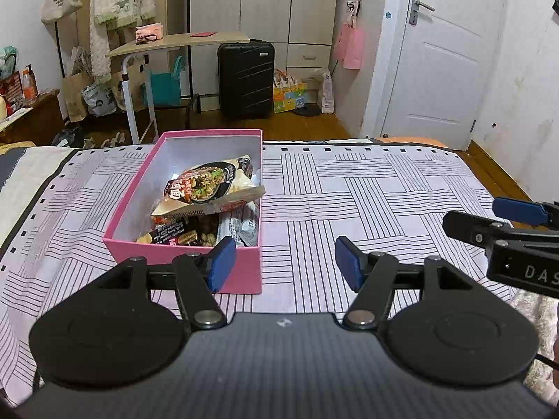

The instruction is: Organize snacks

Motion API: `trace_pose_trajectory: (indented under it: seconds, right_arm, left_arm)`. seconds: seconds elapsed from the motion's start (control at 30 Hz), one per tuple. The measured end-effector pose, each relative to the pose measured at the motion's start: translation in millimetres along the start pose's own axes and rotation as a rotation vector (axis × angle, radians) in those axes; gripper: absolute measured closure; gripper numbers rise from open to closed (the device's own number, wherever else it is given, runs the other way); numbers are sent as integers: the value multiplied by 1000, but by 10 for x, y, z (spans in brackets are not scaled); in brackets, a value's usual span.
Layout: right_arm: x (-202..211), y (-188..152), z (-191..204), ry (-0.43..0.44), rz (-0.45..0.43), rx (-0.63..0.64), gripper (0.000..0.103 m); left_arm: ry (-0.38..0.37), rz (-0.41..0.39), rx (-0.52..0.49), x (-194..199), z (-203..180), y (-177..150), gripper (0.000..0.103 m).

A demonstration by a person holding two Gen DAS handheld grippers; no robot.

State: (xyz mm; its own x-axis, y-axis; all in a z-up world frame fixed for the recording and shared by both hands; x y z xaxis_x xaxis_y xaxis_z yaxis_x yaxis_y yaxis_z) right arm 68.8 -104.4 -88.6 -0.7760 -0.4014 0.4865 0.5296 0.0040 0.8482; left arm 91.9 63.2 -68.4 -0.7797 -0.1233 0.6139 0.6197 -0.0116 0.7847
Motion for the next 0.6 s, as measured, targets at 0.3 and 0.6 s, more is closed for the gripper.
trace_pose_trajectory:
  seconds: [0.3, 0.6]
  right_arm:
    - [-24, -76, -94, -109, 43, -10, 6]
    - [80, -103, -28, -114, 57, -15, 6]
  left_arm:
    - [15, -10, 10, -7, 12, -37, 11]
    - [27, -24, 37, 17, 89, -21, 8]
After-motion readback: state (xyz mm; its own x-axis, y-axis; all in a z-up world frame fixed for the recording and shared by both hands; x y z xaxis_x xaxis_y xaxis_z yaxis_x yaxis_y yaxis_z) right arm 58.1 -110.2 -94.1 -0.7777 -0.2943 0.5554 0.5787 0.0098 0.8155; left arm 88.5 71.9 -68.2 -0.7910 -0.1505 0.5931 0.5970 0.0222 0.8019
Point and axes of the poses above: each gripper's, at about its wrist camera, not at the fingertips, and x roughly against the way its jaws point, z to its left, y to its top, the point moved 9 cm from there along -x, roughly the way its jaws point, and after that the axes turned 14 degrees about y, right-handed, at the moved point
